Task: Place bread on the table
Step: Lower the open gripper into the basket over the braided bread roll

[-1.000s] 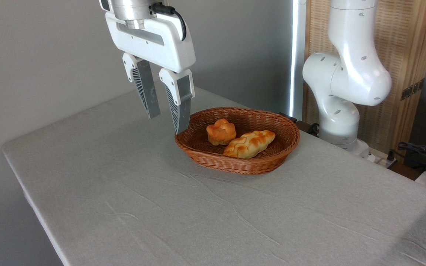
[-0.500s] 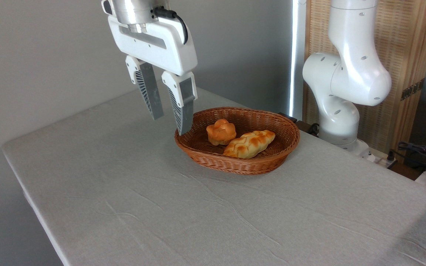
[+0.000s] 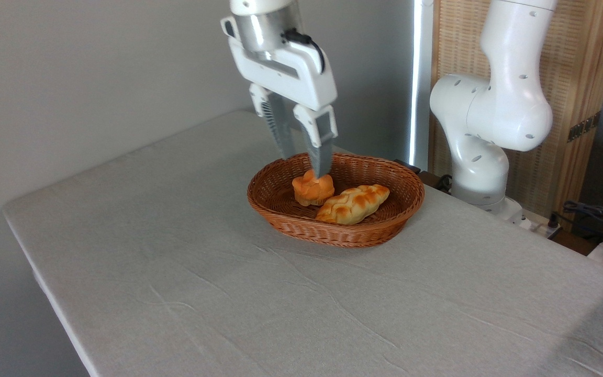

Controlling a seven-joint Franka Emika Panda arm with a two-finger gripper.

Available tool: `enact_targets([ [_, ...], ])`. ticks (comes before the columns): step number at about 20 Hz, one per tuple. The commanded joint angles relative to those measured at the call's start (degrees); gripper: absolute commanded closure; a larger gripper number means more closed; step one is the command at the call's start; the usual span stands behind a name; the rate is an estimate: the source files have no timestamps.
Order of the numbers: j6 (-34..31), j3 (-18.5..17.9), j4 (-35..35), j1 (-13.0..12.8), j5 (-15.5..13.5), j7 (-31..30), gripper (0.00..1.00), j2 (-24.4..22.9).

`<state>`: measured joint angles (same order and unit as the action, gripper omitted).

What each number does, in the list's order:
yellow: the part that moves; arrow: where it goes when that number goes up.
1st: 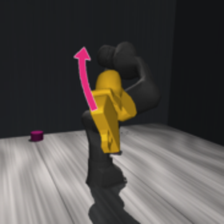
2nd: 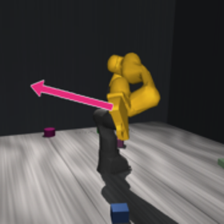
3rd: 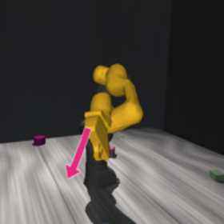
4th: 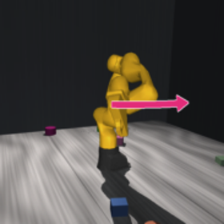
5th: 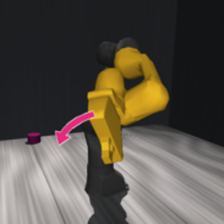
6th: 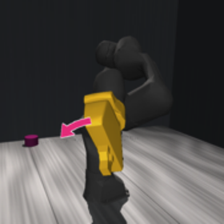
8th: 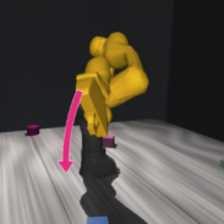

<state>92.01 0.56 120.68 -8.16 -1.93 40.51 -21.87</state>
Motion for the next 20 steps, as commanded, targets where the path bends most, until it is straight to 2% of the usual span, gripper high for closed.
enact_targets([
  [1,3.52,-0.74,12.45,-4.75,0.09,0.63,0.00,-7.03],
  [6,9.58,-1.18,21.95,-8.98,-0.26,0.45,0.00,-8.98],
  [8,12.04,-1.27,24.94,-9.07,0.08,0.45,0.00,-9.07],
  [16,13.72,-1.36,28.38,-8.98,0.97,0.98,0.00,-8.80],
  [17,13.81,-1.36,28.30,-8.98,1.84,0.98,0.00,-8.80],
  [20,13.98,-2.23,27.51,-8.98,7.36,1.15,0.00,-9.16],
])
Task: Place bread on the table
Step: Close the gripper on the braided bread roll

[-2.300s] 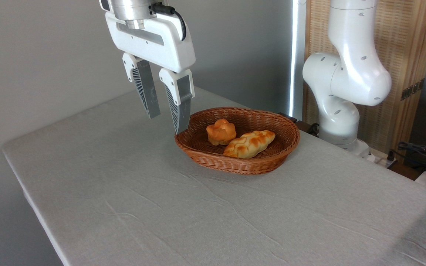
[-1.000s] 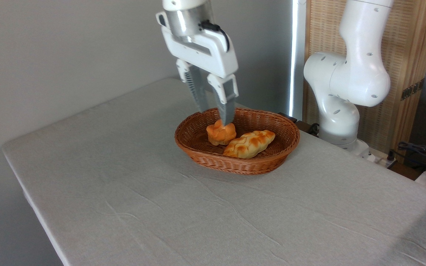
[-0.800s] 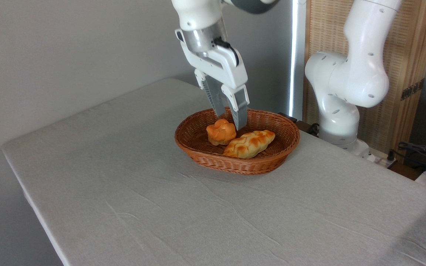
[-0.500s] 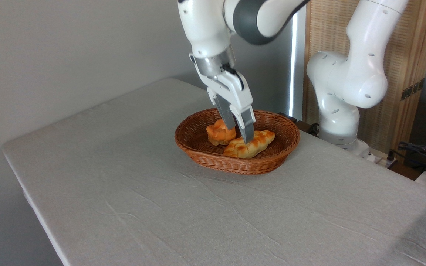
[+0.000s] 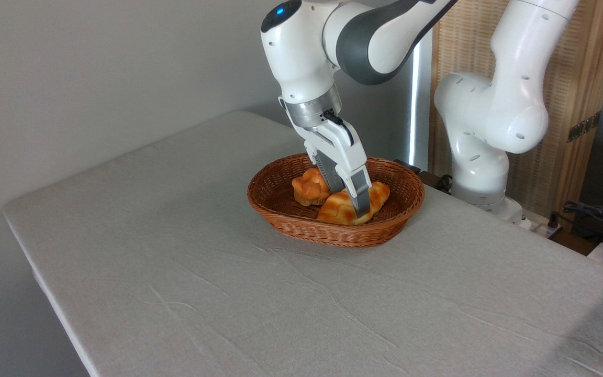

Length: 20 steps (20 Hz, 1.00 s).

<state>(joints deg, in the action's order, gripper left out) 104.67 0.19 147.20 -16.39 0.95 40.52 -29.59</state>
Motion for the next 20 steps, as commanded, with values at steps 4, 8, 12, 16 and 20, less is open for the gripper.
enact_targets([
  [4,1.33,-1.95,1.51,-0.92,5.64,1.14,0.00,-0.82],
  [8,1.42,-1.95,1.52,-1.10,5.55,1.05,0.00,-0.46],
  [12,2.12,-2.04,1.43,-1.19,5.46,1.14,0.59,-0.38],
  [16,2.03,-2.13,1.08,-1.10,5.55,1.49,0.81,-0.38],
  [20,1.94,-2.13,0.81,-1.10,5.55,1.40,0.83,-0.38],
])
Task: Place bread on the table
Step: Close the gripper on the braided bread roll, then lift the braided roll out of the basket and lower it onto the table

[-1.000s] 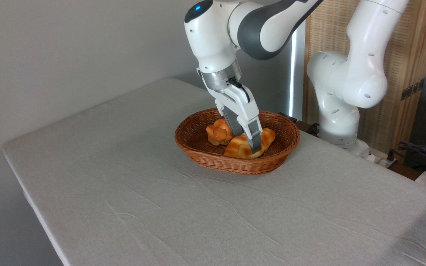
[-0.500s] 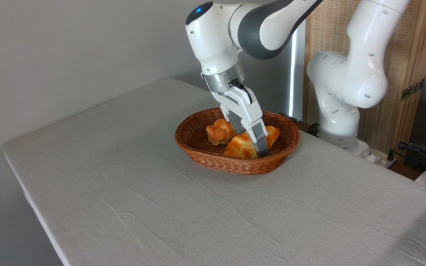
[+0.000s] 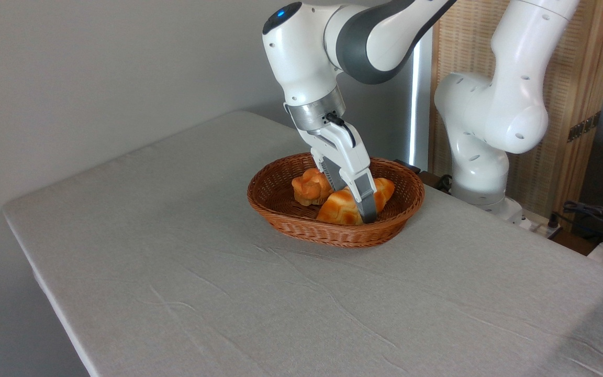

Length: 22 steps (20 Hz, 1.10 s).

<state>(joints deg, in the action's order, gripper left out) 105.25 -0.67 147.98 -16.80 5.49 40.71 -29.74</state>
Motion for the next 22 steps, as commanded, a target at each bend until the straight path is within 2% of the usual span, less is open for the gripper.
enact_targets([
  [1,1.36,-1.26,0.03,-0.78,1.01,1.21,0.83,-0.31],
  [4,1.19,-1.26,-0.06,-0.95,1.01,1.04,0.84,-0.31],
  [6,0.22,-1.17,-2.59,-1.21,0.40,0.77,0.84,-0.31],
  [10,-5.14,-1.26,-12.00,-4.64,-4.78,0.60,0.84,-0.23],
  [13,-4.44,-3.45,-17.01,-4.64,-4.61,0.77,0.84,1.35],
  [15,-4.35,-5.82,-21.04,-4.56,-3.65,1.12,0.84,5.20],
  [16,-4.35,-6.09,-24.11,-4.38,-1.99,1.13,0.84,9.22],
  [17,-4.35,-6.01,-27.19,-4.38,1.16,1.04,0.84,13.18],
  [19,-3.65,-5.05,-31.77,-4.47,11.24,0.60,0.84,19.17],
  [20,-3.13,-4.87,-33.79,-4.47,15.12,0.68,0.84,21.46],
  [22,1.16,-5.82,-34.87,-3.33,17.70,0.95,0.83,24.63],
])
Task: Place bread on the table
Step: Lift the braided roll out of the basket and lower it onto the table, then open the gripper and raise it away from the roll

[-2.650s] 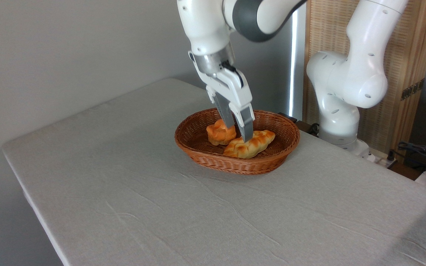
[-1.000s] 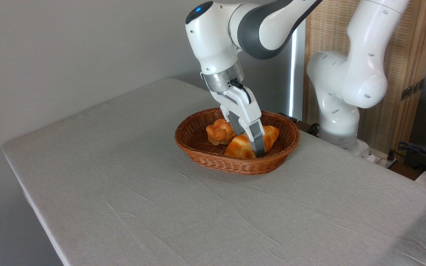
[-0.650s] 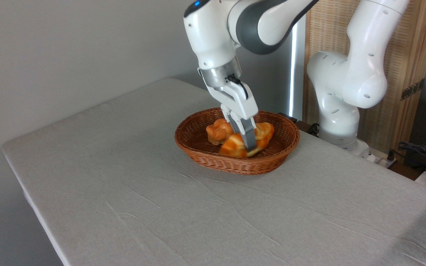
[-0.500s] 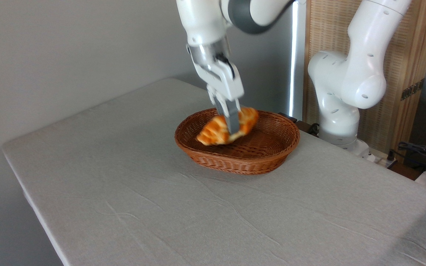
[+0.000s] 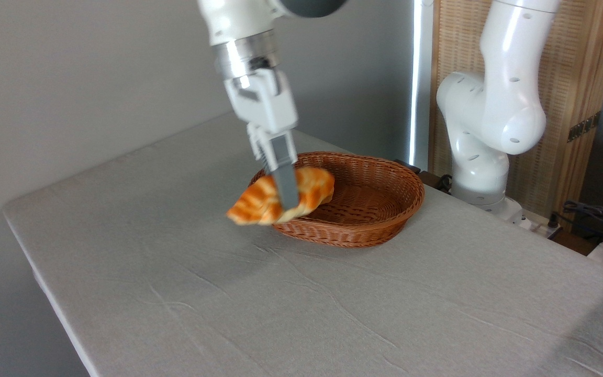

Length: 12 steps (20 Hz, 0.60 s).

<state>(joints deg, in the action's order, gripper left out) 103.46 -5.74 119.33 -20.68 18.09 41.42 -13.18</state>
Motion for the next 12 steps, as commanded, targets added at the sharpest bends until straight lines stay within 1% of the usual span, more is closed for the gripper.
enact_targets([
  [1,6.89,-1.81,-6.21,2.29,5.37,0.15,0.82,9.91],
  [2,10.41,-1.90,-6.21,4.31,5.38,0.06,0.80,11.58],
  [3,13.75,-1.90,-6.21,5.55,5.46,-0.02,0.75,13.42],
  [4,16.74,-1.90,-6.30,5.82,5.90,-0.03,0.74,14.83],
  [5,18.25,-1.99,-6.21,5.91,6.43,-0.11,0.69,15.19],
  [6,18.53,-1.91,-6.21,6.00,7.04,0.15,0.52,15.63],
  [7,18.88,-1.99,-6.12,6.00,8.44,0.41,0.31,15.81],
  [8,18.88,-1.91,-6.12,6.00,10.54,0.33,0.17,16.60],
  [9,18.88,-1.82,-6.12,6.00,12.30,0.33,0.00,17.30],
  [10,18.88,-1.73,-6.04,6.00,12.76,0.24,0.00,17.83],
  [12,18.88,-1.47,-6.04,6.00,12.32,-0.11,0.00,18.10],
])
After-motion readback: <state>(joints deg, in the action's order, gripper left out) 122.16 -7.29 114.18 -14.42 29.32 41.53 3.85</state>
